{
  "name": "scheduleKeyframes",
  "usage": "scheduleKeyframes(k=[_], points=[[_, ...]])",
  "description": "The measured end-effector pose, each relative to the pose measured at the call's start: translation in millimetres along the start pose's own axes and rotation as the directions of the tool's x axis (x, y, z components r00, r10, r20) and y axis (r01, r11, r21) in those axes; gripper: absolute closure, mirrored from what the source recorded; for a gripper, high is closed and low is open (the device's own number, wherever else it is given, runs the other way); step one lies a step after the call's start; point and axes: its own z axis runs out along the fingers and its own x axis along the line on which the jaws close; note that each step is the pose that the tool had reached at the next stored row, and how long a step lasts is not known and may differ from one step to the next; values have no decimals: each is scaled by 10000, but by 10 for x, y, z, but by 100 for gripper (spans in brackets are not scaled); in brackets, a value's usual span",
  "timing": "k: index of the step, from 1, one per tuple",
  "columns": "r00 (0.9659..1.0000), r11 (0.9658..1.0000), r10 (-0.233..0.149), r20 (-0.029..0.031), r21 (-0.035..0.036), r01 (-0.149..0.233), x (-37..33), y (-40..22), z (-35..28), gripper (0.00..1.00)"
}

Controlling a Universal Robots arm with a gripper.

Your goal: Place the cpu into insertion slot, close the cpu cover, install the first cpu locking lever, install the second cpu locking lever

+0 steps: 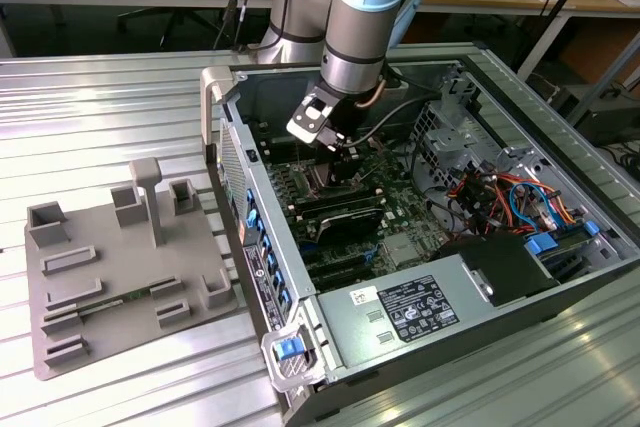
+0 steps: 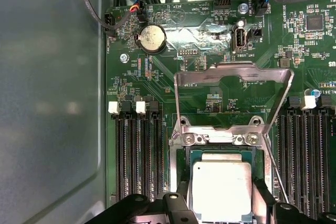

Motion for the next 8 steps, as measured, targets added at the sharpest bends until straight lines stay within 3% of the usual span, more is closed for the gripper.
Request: scheduleKeyframes(k=[8], points=[[10000, 10000, 1, -1, 0, -1, 0, 0, 3, 46]])
